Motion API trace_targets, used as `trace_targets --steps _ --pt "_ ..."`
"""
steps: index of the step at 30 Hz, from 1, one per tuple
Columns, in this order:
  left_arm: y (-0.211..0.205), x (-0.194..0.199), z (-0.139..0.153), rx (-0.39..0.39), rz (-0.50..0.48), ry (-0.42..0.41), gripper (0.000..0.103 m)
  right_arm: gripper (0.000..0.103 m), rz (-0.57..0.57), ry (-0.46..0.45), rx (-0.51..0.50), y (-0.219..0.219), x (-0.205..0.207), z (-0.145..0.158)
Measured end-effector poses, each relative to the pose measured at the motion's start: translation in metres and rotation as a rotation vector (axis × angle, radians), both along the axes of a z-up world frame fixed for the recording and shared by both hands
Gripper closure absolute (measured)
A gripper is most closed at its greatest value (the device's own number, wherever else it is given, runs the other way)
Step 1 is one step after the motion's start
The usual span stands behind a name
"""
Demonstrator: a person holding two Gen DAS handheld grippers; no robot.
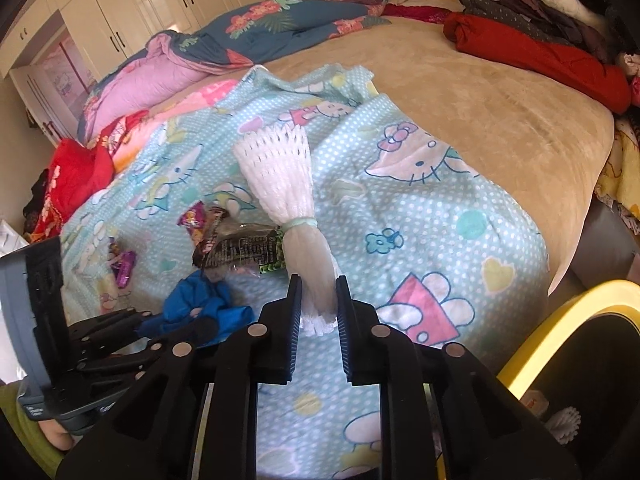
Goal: Collect trash
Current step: 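Grasp the blue glove with the left tool while the right tool grasps the white foam net, then carry the blue glove and white net over the bin with both tools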
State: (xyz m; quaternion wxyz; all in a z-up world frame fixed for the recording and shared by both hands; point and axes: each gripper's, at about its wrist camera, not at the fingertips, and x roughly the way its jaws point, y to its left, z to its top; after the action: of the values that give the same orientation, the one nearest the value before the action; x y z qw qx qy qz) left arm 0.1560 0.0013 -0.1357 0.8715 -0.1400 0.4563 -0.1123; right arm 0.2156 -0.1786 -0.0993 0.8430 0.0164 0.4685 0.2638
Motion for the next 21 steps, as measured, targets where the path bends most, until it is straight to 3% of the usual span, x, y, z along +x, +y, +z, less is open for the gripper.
trace_targets --steps 21 --pt "0.028 -0.036 0.055 0.005 0.078 -0.112 0.085 0.087 0.042 -0.085 0.052 0.004 -0.062 0.052"
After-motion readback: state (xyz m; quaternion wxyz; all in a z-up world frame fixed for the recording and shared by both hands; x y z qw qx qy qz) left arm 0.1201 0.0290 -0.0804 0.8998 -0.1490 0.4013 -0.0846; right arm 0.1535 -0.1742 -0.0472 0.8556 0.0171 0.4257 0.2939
